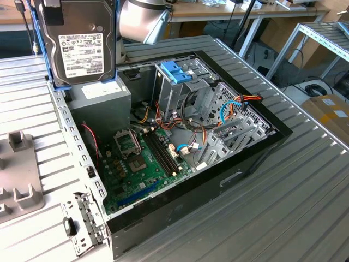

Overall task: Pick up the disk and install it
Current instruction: 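Pick up the disk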

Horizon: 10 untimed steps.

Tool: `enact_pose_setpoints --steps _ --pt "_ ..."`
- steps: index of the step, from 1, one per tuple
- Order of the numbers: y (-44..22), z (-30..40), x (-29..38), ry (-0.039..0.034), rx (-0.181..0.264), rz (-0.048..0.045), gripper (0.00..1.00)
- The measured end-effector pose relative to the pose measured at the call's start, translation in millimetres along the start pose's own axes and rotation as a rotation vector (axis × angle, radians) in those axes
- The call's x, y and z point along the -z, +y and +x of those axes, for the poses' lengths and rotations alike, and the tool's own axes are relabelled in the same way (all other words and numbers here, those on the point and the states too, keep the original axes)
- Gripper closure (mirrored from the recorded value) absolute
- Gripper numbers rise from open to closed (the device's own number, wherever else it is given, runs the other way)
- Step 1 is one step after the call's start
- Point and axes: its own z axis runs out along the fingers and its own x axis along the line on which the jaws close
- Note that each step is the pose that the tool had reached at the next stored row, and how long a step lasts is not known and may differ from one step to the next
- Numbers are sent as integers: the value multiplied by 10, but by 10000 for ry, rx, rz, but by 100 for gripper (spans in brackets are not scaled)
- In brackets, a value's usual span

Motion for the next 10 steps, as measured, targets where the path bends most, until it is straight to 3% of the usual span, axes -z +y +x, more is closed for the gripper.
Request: enact_pose_setpoints --steps 10 --pt "-82 -6 1 37 -2 2 63"
